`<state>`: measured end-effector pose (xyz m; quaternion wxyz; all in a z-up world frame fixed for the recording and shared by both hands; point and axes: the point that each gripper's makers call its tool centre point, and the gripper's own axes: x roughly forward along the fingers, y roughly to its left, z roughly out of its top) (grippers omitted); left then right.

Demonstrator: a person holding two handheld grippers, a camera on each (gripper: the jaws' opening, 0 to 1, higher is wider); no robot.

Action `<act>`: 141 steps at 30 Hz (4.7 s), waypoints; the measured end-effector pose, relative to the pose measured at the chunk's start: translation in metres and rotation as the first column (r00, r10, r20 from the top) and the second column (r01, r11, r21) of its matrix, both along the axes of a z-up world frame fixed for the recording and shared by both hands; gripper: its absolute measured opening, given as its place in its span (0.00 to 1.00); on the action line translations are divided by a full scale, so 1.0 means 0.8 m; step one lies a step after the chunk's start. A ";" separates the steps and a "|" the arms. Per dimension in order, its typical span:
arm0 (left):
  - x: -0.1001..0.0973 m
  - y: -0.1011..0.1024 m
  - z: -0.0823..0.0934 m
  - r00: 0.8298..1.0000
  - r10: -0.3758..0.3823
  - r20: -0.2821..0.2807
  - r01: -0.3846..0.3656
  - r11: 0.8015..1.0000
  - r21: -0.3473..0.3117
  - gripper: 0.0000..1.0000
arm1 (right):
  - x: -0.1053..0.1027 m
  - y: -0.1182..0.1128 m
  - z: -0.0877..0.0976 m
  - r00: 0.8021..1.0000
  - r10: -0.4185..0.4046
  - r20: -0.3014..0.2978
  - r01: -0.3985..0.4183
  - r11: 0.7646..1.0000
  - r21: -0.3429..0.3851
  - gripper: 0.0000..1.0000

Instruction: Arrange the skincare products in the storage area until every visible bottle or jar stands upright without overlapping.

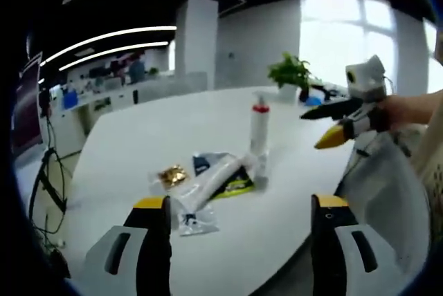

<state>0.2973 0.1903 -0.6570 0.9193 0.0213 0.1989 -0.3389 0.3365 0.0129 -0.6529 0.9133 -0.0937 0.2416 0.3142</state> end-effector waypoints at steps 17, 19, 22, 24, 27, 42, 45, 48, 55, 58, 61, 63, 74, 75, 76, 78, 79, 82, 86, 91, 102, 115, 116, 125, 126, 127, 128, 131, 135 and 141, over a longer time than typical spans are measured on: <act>0.000 -0.004 0.000 1.000 -0.017 0.015 0.017 1.000 0.008 0.83 | 0.052 0.057 -0.043 0.939 0.325 -0.114 -0.344 0.892 -0.292 0.79; 0.000 -0.003 0.001 1.000 -0.012 0.012 0.012 1.000 0.000 0.83 | 0.057 0.060 -0.050 0.923 0.359 -0.141 -0.386 0.854 -0.349 0.79; 0.001 -0.002 0.001 1.000 -0.007 0.009 0.007 1.000 -0.005 0.82 | 0.064 0.074 -0.054 0.895 0.419 -0.152 -0.444 0.805 -0.394 0.79; 0.001 -0.003 0.001 1.000 -0.006 0.005 0.006 1.000 -0.007 0.82 | 0.071 0.078 -0.059 0.880 0.444 -0.167 -0.471 0.775 -0.421 0.79; 0.001 -0.003 0.000 1.000 -0.006 0.001 0.006 1.000 -0.006 0.82 | 0.080 0.084 -0.071 0.859 0.473 -0.196 -0.508 0.739 -0.442 0.77; 0.000 -0.005 -0.007 1.000 -0.013 -0.021 0.013 1.000 0.004 0.82 | 0.103 0.111 -0.130 0.736 0.590 -0.333 -0.670 0.563 -0.484 0.62; 0.000 -0.005 -0.006 1.000 -0.014 -0.022 0.014 1.000 0.000 0.82 | 0.109 0.111 -0.140 0.723 0.581 -0.374 -0.685 0.533 -0.497 0.58; -0.001 -0.004 -0.006 1.000 -0.011 -0.020 0.011 1.000 0.003 0.82 | 0.117 0.118 -0.143 0.727 0.569 -0.384 -0.682 0.540 -0.493 0.52; -0.001 -0.002 -0.006 1.000 -0.003 -0.026 0.003 1.000 0.001 0.82 | 0.119 0.121 -0.161 0.664 0.585 -0.465 -0.744 0.462 -0.482 0.42; 0.000 0.000 -0.006 1.000 0.003 -0.026 -0.003 1.000 0.000 0.82 | 0.127 0.125 -0.159 0.661 0.593 -0.460 -0.745 0.449 -0.492 0.33; 0.001 0.001 -0.007 1.000 0.008 -0.028 -0.008 1.000 -0.003 0.82 | 0.122 0.126 -0.163 0.604 0.615 -0.506 -0.788 0.370 -0.491 0.33; 0.001 0.001 -0.007 1.000 0.008 -0.027 -0.008 1.000 -0.004 0.82 | 0.121 0.128 -0.165 0.594 0.613 -0.521 -0.797 0.359 -0.486 0.33; 0.003 0.003 -0.007 0.999 0.017 -0.030 -0.017 1.000 -0.011 0.81 | 0.116 0.128 -0.167 0.552 0.602 -0.576 -0.819 0.262 -0.510 0.32; 0.003 0.003 -0.007 0.999 0.017 -0.030 -0.017 1.000 -0.012 0.81 | 0.117 0.128 -0.167 0.558 0.597 -0.576 -0.815 0.261 -0.518 0.32; 0.003 0.003 -0.007 0.999 0.017 -0.031 -0.017 1.000 -0.012 0.81 | 0.117 0.127 -0.167 0.563 0.594 -0.575 -0.811 0.263 -0.522 0.31; 0.004 0.003 -0.006 0.999 0.017 -0.030 -0.017 1.000 -0.014 0.81 | 0.118 0.126 -0.166 0.558 0.607 -0.566 -0.810 0.248 -0.532 0.30; 0.004 0.003 -0.006 0.999 0.016 -0.029 -0.017 1.000 -0.015 0.81 | 0.117 0.126 -0.166 0.562 0.608 -0.561 -0.807 0.252 -0.534 0.29; 0.004 0.002 -0.006 1.000 0.015 -0.027 -0.015 1.000 -0.016 0.81 | 0.119 0.124 -0.165 0.594 0.602 -0.533 -0.786 0.293 -0.545 0.28; 0.004 0.002 -0.004 1.000 0.015 -0.024 -0.015 1.000 -0.018 0.80 | 0.119 0.121 -0.161 0.661 0.611 -0.436 -0.730 0.391 -0.560 0.27; 0.002 0.001 -0.003 1.000 0.009 -0.019 -0.009 1.000 -0.013 0.80 | 0.109 0.115 -0.155 0.725 0.600 -0.339 -0.665 0.479 -0.573 0.26; 0.002 -0.001 -0.004 1.000 -0.002 -0.018 0.002 1.000 -0.001 0.79 | 0.079 0.116 -0.107 0.830 0.543 -0.129 -0.519 0.668 -0.533 0.25; 0.005 0.004 0.014 0.998 0.035 -0.049 -0.040 0.993 -0.107 0.78 | 0.047 0.127 -0.029 0.899 0.424 0.108 -0.357 0.854 -0.380 0.26; 0.005 0.003 0.016 0.998 0.035 -0.048 -0.040 0.993 -0.110 0.78 | 0.045 0.129 -0.023 0.901 0.415 0.123 -0.350 0.865 -0.360 0.26; 0.007 -0.004 0.061 0.999 0.042 -0.035 -0.049 0.976 -0.214 0.78 | 0.015 0.133 0.017 0.908 0.362 0.211 -0.297 0.911 -0.287 0.26; 0.008 -0.005 0.065 0.999 0.042 -0.031 -0.048 0.974 -0.223 0.78 | 0.012 0.133 0.019 0.908 0.360 0.216 -0.295 0.913 -0.283 0.26; 0.009 -0.008 0.073 0.999 0.041 -0.026 -0.046 0.970 -0.239 0.78 | 0.008 0.133 0.020 0.908 0.357 0.219 -0.293 0.915 -0.278 0.26; 0.009 -0.010 0.077 0.999 0.040 -0.024 -0.044 0.967 -0.249 0.78 | 0.004 0.133 0.022 0.909 0.350 0.224 -0.287 0.919 -0.271 0.26; 0.009 -0.019 0.090 0.999 0.031 -0.015 -0.034 0.961 -0.275 0.78 | -0.005 0.130 0.027 0.911 0.338 0.236 -0.277 0.926 -0.258 0.26; 0.007 -0.031 0.107 1.000 0.019 -0.003 -0.019 0.953 -0.301 0.77 | -0.016 0.126 0.039 0.915 0.308 0.259 -0.257 0.942 -0.215 0.26; 0.006 -0.041 0.131 1.000 0.010 0.020 -0.003 0.939 -0.344 0.74 | -0.025 0.120 0.059 0.922 0.255 0.292 -0.217 0.964 -0.155 0.26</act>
